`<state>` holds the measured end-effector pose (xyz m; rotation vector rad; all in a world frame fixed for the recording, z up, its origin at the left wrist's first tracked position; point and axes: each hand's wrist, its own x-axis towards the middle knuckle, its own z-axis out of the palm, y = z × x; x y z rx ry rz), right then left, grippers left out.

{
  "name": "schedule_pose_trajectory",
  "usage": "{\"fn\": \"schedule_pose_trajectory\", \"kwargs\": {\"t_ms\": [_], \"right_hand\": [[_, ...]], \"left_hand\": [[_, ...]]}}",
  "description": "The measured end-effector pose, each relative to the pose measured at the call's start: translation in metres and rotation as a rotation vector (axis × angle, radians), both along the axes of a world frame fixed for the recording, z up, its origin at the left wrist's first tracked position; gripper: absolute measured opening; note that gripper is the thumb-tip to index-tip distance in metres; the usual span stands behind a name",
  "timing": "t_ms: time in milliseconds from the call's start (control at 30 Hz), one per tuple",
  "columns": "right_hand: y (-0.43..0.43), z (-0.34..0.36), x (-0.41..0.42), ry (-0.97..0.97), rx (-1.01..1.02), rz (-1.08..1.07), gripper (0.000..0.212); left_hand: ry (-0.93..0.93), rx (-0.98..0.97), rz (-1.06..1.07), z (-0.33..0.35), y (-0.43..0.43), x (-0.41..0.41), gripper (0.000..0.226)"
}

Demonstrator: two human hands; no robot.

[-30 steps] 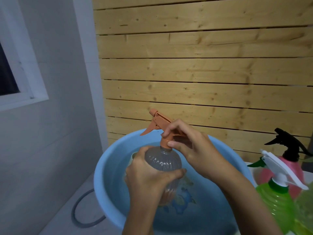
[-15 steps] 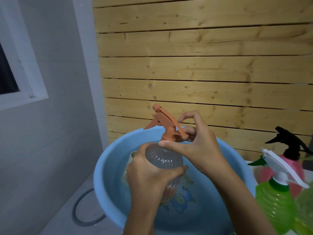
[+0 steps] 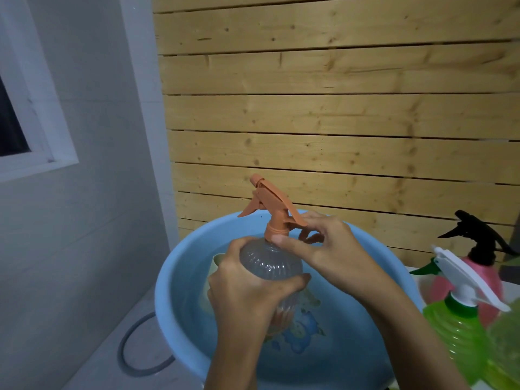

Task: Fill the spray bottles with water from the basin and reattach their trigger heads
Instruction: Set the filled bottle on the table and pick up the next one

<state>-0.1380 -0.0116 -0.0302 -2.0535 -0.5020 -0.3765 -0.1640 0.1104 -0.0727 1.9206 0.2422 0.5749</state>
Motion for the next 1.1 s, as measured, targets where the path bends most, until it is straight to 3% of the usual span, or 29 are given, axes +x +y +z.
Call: {"fn": "schedule_pose_trajectory", "kwargs": {"t_ms": [67,167,333,467,633,767,933,1100], "right_hand": [[0.002,0.002,-0.002,-0.049,0.022,-0.101,0.012],[0.010,-0.002,-0.004,-0.085,0.083,-0.230,0.042],[0.016,-0.010,-0.005,0.061,0.102,-0.186,0.059],[0.007,-0.005,-0.009,0.210,0.237,-0.050,0.045],[0.000,-0.001,-0.009,0.229,0.412,0.136,0.040],[-0.001,-0.002,-0.008,0.161,0.400,0.092,0.044],[0.011,-0.008,-0.003,0.123,0.417,-0.122,0.049],[0.007,-0.007,-0.007,0.110,0.317,-0.052,0.037]], "left_hand": [[0.002,-0.013,-0.008,0.001,-0.001,-0.001,0.070],[0.003,0.002,-0.025,0.002,-0.002,-0.002,0.071],[-0.006,-0.021,-0.030,0.005,-0.004,-0.003,0.078],[-0.014,-0.031,-0.028,0.002,-0.003,-0.001,0.074],[-0.029,-0.016,-0.002,-0.001,-0.002,0.000,0.077],[-0.025,-0.021,-0.006,0.000,-0.003,-0.001,0.075],[-0.030,-0.008,-0.031,0.000,-0.004,-0.004,0.073],[-0.034,-0.022,-0.027,0.000,-0.004,-0.002,0.072]]}}
